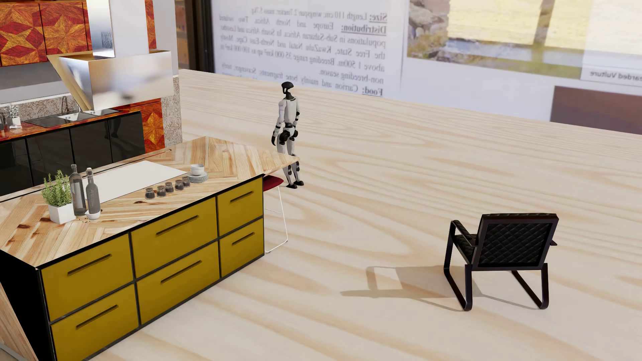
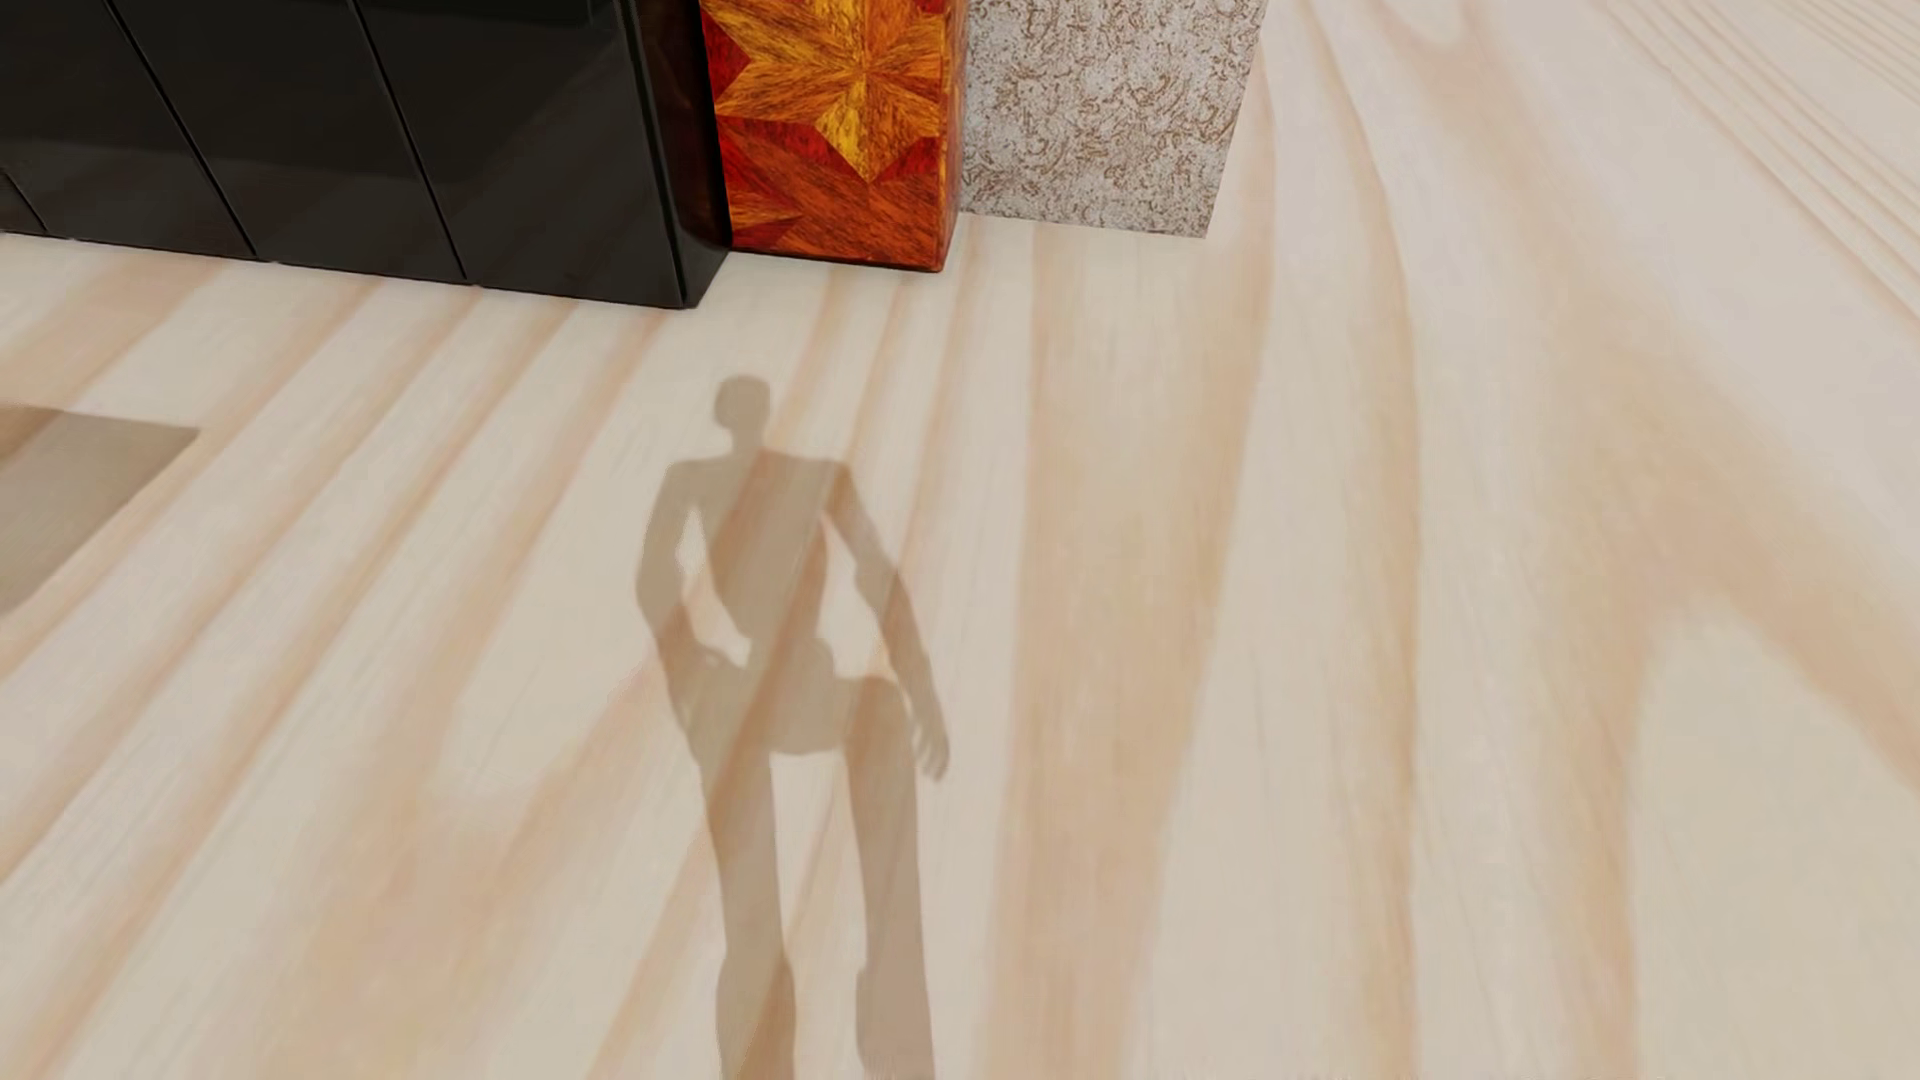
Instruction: Don't move
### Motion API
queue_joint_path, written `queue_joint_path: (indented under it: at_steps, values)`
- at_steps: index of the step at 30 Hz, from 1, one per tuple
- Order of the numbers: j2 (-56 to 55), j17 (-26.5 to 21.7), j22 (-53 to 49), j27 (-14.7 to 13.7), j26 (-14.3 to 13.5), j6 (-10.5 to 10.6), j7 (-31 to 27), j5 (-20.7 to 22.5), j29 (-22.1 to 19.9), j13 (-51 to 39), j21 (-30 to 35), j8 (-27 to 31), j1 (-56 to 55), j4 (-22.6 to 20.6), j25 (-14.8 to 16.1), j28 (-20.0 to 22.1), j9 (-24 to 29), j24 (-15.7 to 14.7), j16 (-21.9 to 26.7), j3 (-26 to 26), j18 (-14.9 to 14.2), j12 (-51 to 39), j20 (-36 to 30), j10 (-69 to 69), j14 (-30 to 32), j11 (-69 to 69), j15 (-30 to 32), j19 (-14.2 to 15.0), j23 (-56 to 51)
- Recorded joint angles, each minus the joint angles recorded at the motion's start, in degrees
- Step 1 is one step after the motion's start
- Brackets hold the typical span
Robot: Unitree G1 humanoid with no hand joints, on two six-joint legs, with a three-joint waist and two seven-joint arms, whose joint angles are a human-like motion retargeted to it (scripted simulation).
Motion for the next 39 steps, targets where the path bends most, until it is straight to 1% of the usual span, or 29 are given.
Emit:
queue_joint_path:
  at_steps: [20,39]
  values:
    - [-0.4,0.1,-0.2,0.0,0.0,0.6,0.0,-0.1,0.0,-0.5,0.7,0.0,0.0,-0.1,0.0,0.0,0.3,0.0,-0.6,0.1,0.0,-0.1,0.3,-0.1,0.0,0.3,0.2,0.0,-0.8]
    - [-0.4,0.2,-0.4,0.0,0.0,0.3,0.0,-0.1,0.0,-0.4,0.6,0.0,-0.2,0.0,0.0,0.0,0.0,0.0,-0.5,0.0,0.0,-0.1,0.3,0.1,0.1,0.5,0.1,0.0,-0.8]
